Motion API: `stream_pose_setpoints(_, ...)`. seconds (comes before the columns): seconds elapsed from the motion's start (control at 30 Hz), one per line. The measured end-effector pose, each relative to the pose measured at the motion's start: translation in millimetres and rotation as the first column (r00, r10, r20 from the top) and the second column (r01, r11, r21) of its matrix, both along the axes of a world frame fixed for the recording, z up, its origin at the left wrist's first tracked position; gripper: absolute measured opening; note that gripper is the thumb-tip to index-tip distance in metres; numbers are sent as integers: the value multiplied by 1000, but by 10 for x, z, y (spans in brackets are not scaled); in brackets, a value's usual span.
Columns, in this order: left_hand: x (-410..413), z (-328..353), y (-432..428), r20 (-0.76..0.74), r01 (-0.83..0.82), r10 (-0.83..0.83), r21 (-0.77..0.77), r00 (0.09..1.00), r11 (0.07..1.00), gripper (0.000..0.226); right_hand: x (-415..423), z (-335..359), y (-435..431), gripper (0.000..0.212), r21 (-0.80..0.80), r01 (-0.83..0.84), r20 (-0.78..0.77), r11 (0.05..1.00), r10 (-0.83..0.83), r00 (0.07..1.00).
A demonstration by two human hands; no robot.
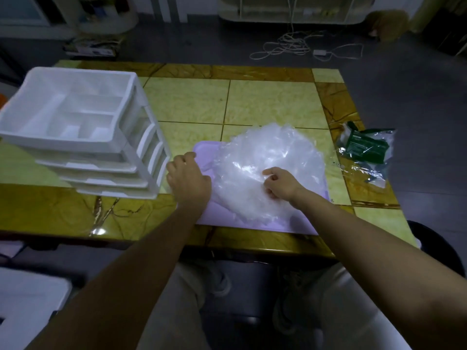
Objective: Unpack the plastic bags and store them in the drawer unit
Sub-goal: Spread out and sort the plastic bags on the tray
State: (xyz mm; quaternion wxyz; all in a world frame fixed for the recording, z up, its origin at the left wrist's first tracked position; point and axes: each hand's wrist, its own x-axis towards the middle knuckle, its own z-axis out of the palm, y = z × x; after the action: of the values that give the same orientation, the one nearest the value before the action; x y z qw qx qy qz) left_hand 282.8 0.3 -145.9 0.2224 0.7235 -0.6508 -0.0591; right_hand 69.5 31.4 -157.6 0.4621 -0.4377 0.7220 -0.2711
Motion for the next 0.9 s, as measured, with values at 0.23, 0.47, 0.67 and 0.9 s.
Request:
stream_pose_setpoints(0.23,393,-17,-13,-105,-105,110,54,988,993,19,62,168,20,26,-214,52,-106,976,-76,991)
stream_pose_setpoints(0.47,418,444,82,-971,164,7,48,239,985,35,484,618,118,36,-96,-17,460,995,60,886)
stream_pose_setpoints(0.67,82,698,483,-967,498,230,255,112,829,34,526,754,307,6,-118,-15,483,993,70,873)
stream_pose_setpoints(0.9,29,576,378,-907,461,240,387,345,799,45,15,710,420,21,-134,226,394,965,-158,906)
